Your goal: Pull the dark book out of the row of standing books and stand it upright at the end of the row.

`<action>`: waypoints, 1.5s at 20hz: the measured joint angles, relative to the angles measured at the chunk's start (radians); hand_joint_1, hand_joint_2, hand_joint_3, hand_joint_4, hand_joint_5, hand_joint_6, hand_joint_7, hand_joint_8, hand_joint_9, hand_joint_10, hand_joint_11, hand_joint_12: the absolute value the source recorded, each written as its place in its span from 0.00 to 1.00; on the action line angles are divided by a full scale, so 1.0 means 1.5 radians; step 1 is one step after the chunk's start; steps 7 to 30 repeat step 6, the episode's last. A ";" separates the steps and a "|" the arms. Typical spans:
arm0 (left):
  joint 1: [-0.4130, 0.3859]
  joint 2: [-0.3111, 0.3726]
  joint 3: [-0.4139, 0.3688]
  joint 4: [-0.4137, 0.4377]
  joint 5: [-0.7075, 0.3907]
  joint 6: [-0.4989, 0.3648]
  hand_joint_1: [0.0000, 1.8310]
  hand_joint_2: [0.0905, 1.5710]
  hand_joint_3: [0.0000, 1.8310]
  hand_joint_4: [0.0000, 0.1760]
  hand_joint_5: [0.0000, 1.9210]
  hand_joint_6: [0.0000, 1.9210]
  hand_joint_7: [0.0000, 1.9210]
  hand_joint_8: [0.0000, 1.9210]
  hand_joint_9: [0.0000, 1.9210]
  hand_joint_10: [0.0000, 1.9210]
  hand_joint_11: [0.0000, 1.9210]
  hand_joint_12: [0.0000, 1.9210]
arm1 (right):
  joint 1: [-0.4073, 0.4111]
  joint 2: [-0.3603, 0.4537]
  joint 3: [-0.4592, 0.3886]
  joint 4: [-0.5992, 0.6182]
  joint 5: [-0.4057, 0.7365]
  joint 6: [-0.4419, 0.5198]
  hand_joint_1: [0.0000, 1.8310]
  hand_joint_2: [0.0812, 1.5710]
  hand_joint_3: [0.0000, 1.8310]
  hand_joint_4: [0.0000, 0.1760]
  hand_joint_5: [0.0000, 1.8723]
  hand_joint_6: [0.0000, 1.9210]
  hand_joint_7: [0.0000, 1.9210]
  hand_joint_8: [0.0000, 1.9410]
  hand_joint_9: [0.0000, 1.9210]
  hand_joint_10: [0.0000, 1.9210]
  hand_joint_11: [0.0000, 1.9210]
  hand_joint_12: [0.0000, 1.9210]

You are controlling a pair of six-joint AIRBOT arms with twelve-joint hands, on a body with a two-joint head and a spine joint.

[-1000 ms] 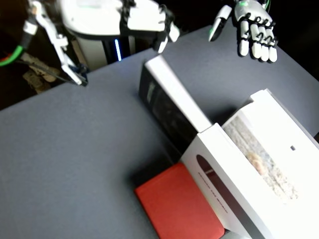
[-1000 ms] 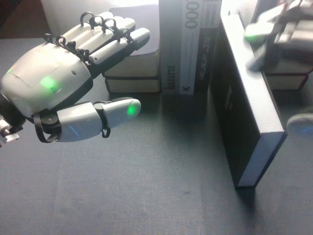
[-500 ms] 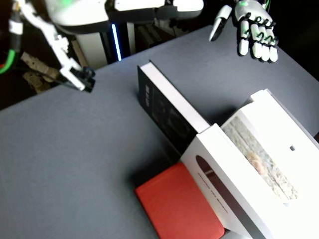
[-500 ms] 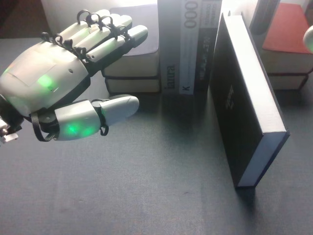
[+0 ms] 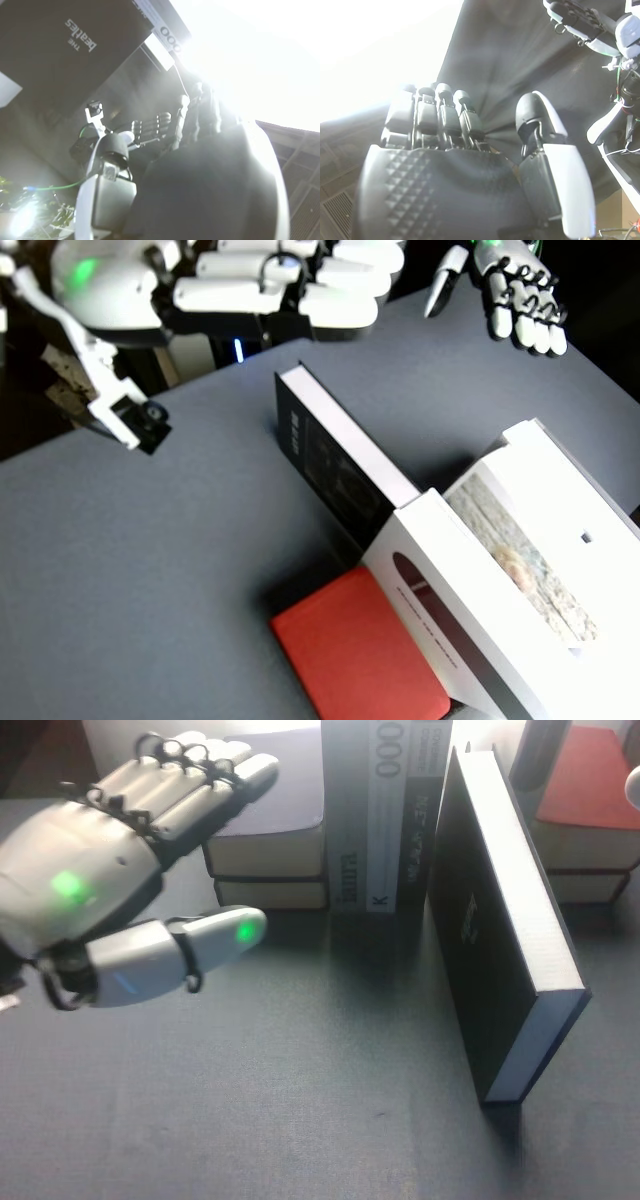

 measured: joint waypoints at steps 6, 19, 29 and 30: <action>0.045 0.039 -0.026 -0.040 -0.102 0.022 0.04 0.86 0.01 0.41 0.00 0.00 0.00 0.00 0.00 0.00 0.00 0.00 | -0.008 0.005 -0.002 0.002 0.060 0.003 0.06 0.87 0.00 0.00 0.00 0.00 0.00 0.00 0.00 0.00 0.00 0.00; 0.045 0.039 -0.026 -0.040 -0.102 0.022 0.04 0.86 0.01 0.41 0.00 0.00 0.00 0.00 0.00 0.00 0.00 0.00 | -0.008 0.005 -0.002 0.002 0.060 0.003 0.06 0.87 0.00 0.00 0.00 0.00 0.00 0.00 0.00 0.00 0.00 0.00; 0.045 0.039 -0.026 -0.040 -0.102 0.022 0.04 0.86 0.01 0.41 0.00 0.00 0.00 0.00 0.00 0.00 0.00 0.00 | -0.008 0.005 -0.002 0.002 0.060 0.003 0.06 0.87 0.00 0.00 0.00 0.00 0.00 0.00 0.00 0.00 0.00 0.00; 0.045 0.039 -0.026 -0.040 -0.102 0.022 0.04 0.86 0.01 0.41 0.00 0.00 0.00 0.00 0.00 0.00 0.00 0.00 | -0.008 0.005 -0.002 0.002 0.060 0.003 0.06 0.87 0.00 0.00 0.00 0.00 0.00 0.00 0.00 0.00 0.00 0.00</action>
